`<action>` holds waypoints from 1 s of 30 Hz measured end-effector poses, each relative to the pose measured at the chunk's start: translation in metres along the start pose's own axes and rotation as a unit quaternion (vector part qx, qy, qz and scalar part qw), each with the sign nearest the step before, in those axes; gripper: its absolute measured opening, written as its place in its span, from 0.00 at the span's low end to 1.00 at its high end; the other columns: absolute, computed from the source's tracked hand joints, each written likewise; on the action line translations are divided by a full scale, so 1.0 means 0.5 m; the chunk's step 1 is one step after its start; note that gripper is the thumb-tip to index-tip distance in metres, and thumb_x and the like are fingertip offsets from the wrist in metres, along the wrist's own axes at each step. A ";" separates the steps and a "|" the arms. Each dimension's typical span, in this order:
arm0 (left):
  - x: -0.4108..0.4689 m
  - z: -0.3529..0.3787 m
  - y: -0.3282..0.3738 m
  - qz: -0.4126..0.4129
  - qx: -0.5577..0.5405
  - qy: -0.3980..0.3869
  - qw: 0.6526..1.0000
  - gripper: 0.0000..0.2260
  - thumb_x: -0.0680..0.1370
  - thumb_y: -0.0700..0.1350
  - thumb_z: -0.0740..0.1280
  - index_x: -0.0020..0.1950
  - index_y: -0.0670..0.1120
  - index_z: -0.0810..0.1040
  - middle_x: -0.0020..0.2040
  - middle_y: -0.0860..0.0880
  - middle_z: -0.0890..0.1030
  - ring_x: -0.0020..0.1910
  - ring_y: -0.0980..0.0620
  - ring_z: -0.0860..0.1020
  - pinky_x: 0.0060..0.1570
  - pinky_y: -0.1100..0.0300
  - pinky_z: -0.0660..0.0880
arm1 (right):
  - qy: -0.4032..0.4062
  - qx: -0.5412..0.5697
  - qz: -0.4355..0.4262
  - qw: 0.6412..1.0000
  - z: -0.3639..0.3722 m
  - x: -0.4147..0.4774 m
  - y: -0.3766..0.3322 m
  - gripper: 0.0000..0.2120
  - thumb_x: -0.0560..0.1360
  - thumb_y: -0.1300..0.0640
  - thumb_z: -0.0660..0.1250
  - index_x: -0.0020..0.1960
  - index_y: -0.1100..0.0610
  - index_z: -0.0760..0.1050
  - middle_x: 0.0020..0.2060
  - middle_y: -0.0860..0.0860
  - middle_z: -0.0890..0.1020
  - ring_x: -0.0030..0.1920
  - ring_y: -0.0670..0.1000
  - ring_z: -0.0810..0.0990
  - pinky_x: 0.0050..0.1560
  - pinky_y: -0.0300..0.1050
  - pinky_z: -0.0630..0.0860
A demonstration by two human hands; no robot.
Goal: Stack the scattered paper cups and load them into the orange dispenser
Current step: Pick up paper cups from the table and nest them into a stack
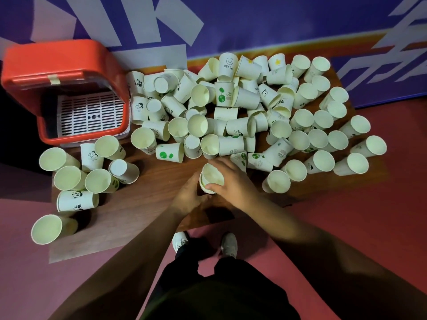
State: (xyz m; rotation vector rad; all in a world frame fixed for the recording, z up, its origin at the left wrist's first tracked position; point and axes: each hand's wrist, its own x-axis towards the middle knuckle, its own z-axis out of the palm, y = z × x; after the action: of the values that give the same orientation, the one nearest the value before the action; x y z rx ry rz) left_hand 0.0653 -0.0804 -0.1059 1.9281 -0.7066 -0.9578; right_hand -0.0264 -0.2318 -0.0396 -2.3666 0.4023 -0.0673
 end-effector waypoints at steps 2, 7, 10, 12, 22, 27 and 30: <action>0.008 0.002 -0.002 -0.004 0.002 -0.010 1.000 0.38 0.73 0.37 0.75 0.78 0.52 0.62 0.67 0.56 0.74 0.65 0.56 0.73 0.56 0.79 0.66 | -0.019 0.006 0.007 1.000 0.015 0.001 0.008 0.33 0.69 0.50 0.77 0.71 0.54 0.71 0.69 0.48 0.72 0.69 0.46 0.70 0.68 0.41 0.68; 0.029 0.012 0.012 -0.031 -0.019 -0.010 0.999 0.32 0.72 0.40 0.77 0.72 0.52 0.69 0.59 0.56 0.79 0.54 0.61 0.76 0.50 0.68 0.71 | -0.019 0.073 0.080 0.994 0.012 0.001 0.026 0.31 0.71 0.51 0.75 0.72 0.53 0.70 0.70 0.47 0.72 0.68 0.44 0.69 0.65 0.27 0.61; 0.043 0.014 0.019 -0.048 -0.047 -0.027 0.997 0.31 0.69 0.47 0.80 0.69 0.55 0.72 0.59 0.56 0.81 0.56 0.60 0.78 0.55 0.62 0.74 | -0.009 0.127 0.208 0.970 -0.014 0.014 0.035 0.28 0.72 0.45 0.73 0.69 0.50 0.72 0.64 0.46 0.76 0.64 0.46 0.73 0.65 0.42 0.70; 0.049 0.019 0.032 -0.061 -0.099 -0.053 0.992 0.32 0.67 0.51 0.81 0.69 0.55 0.74 0.59 0.54 0.82 0.58 0.58 0.79 0.58 0.61 0.76 | 0.008 0.188 0.278 0.942 -0.043 0.018 0.049 0.23 0.74 0.41 0.69 0.65 0.51 0.75 0.60 0.47 0.79 0.61 0.48 0.76 0.63 0.48 0.73; 0.058 0.076 0.144 -0.076 -0.255 -0.085 0.960 0.28 0.69 0.54 0.75 0.68 0.49 0.76 0.59 0.46 0.84 0.53 0.50 0.84 0.53 0.55 0.80 | 0.075 0.330 0.300 0.892 -0.139 -0.047 0.097 0.19 0.77 0.33 0.58 0.57 0.44 0.75 0.54 0.44 0.80 0.58 0.47 0.79 0.58 0.52 0.79; 0.052 0.083 0.160 -0.109 -0.305 -0.069 0.944 0.20 0.73 0.50 0.75 0.63 0.47 0.77 0.55 0.45 0.84 0.50 0.47 0.82 0.48 0.55 0.79 | 0.151 0.009 0.258 0.954 -0.142 -0.135 0.199 0.17 0.74 0.49 0.72 0.54 0.61 0.79 0.52 0.57 0.79 0.53 0.55 0.78 0.57 0.49 0.74; 0.046 0.092 0.159 -0.130 -0.317 -0.048 0.938 0.21 0.71 0.53 0.75 0.60 0.45 0.77 0.54 0.40 0.82 0.51 0.43 0.80 0.51 0.50 0.75 | 0.045 -0.086 0.254 0.962 -0.112 -0.170 0.254 0.20 0.69 0.53 0.75 0.55 0.64 0.80 0.56 0.60 0.76 0.57 0.61 0.76 0.61 0.52 0.73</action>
State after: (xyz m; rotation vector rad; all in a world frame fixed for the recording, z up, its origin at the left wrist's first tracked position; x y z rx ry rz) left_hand 0.0309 -0.1560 -0.0609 1.4206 -0.1500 -1.2634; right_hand -0.1502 -0.3302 -0.0780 -2.3575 1.0850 0.1038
